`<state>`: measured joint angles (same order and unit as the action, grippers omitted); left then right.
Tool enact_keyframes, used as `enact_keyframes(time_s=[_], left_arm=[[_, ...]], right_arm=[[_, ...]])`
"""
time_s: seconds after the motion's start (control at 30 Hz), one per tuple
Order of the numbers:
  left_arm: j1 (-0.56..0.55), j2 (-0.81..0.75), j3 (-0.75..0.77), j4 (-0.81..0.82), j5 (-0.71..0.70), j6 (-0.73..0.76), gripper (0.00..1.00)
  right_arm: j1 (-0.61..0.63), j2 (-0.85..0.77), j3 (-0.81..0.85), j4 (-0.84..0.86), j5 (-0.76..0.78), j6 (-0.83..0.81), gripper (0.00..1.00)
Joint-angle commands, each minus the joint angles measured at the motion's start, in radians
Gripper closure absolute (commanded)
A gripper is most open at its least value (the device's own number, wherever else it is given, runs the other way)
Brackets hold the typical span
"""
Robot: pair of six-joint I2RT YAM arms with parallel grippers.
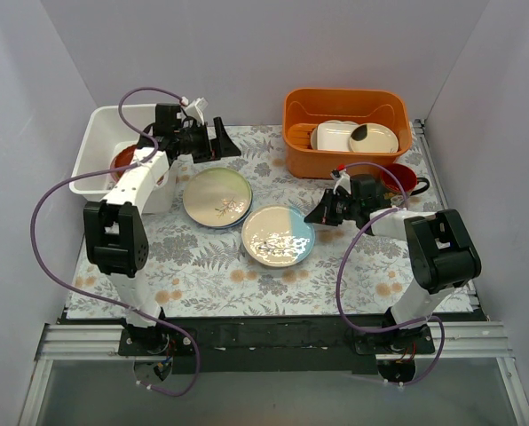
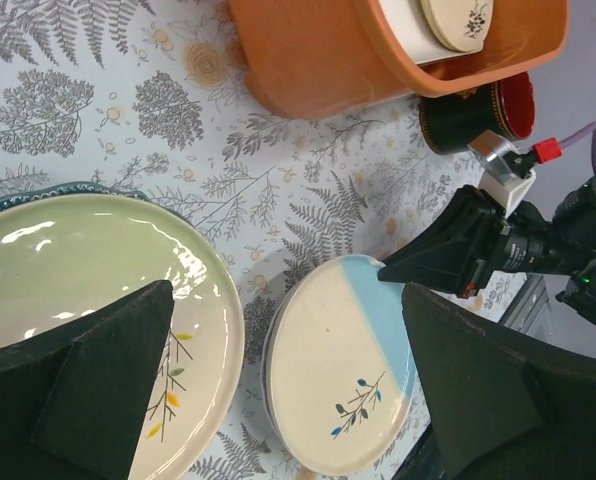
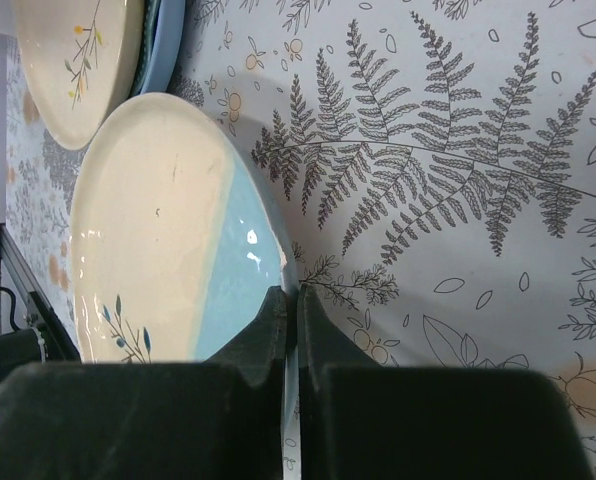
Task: Place the plates into the plastic bin on the countertop
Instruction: Pick up the plate at the center of the board.
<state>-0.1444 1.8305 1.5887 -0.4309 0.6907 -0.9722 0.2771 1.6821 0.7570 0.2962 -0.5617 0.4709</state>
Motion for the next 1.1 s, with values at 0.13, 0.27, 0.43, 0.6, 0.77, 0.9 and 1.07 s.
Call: enact_keyframes(time_s=[0.13,0.27,0.43,0.6,0.77,0.9,1.07], left_arm=[[-0.056,0.044,0.062,-0.084,-0.085,0.041,0.02],[-0.078,0.058,0.071,-0.106,-0.094,0.055,0.02],[-0.113,0.091,0.089,-0.144,-0.088,0.079,0.02],[-0.147,0.122,0.108,-0.177,-0.076,0.095,0.02],[-0.181,0.168,0.129,-0.233,-0.071,0.108,0.05],[-0.202,0.190,0.131,-0.249,-0.074,0.113,0.10],[-0.210,0.207,0.135,-0.256,-0.045,0.109,0.19]], right_arm=[[-0.001,-0.021,-0.005,-0.026,0.046,-0.006,0.99],[-0.010,-0.050,-0.028,-0.003,0.057,0.008,0.99],[-0.027,-0.087,-0.062,0.026,0.079,0.028,0.99],[-0.039,-0.091,-0.076,0.044,0.083,0.040,0.99],[-0.045,-0.065,-0.082,0.064,0.074,0.049,0.99],[-0.047,-0.042,-0.079,0.064,0.075,0.045,0.99],[-0.052,-0.003,-0.082,0.084,0.072,0.046,0.99]])
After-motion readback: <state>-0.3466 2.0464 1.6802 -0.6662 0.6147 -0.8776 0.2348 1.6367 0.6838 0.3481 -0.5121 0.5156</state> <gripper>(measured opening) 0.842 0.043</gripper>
